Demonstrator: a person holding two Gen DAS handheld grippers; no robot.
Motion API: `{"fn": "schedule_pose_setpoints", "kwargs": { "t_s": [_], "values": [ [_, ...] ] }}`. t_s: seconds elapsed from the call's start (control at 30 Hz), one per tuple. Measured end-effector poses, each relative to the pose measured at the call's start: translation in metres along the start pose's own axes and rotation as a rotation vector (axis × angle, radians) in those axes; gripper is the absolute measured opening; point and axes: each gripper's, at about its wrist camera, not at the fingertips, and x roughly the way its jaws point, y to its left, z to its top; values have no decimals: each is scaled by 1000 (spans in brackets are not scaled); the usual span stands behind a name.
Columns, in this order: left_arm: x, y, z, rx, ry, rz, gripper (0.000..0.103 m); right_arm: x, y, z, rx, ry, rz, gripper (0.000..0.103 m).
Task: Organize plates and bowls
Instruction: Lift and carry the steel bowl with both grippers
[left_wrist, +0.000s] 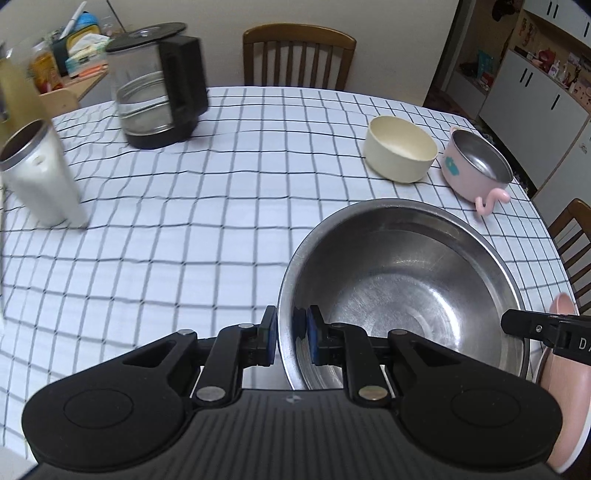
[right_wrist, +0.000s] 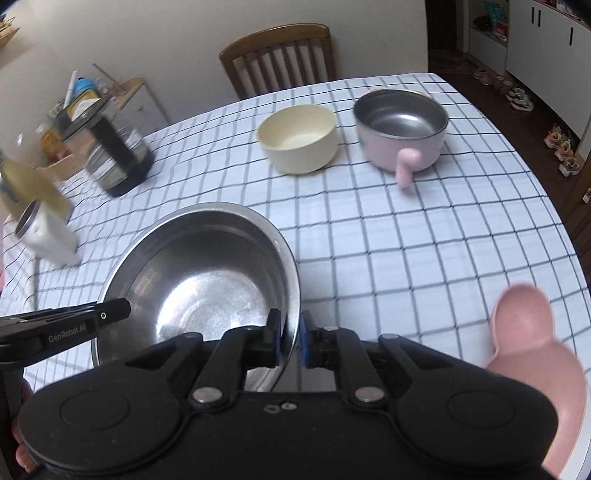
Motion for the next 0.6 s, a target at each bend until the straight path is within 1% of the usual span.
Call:
{"fn": "schedule_pose_setpoints", "kwargs": {
  "t_s": [0.27, 0.47, 0.6],
  "values": [
    [-24, 32, -42, -19, 15, 38, 16, -8, 36, -40, -54, 26, 23, 12],
    [-27, 53, -70, -43, 44, 64, 16, -1, 56, -71, -84, 76, 51, 12],
    [-27, 55, -86, -43, 56, 65, 16, 1, 64, -88, -106, 89, 39, 12]
  ]
}}
